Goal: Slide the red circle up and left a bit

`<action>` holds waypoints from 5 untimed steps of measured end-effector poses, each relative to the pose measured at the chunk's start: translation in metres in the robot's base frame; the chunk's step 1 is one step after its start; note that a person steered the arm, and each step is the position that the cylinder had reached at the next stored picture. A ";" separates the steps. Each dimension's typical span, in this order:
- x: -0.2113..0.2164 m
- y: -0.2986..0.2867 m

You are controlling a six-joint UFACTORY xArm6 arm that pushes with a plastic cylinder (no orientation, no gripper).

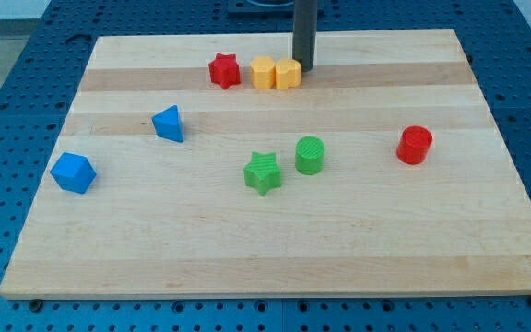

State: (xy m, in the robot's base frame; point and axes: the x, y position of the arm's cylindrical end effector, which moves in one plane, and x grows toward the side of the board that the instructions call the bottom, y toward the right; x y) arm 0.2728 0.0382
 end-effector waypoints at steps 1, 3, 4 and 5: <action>0.002 0.023; 0.061 0.224; 0.123 0.282; 0.183 0.272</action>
State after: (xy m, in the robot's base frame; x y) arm 0.4557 0.3107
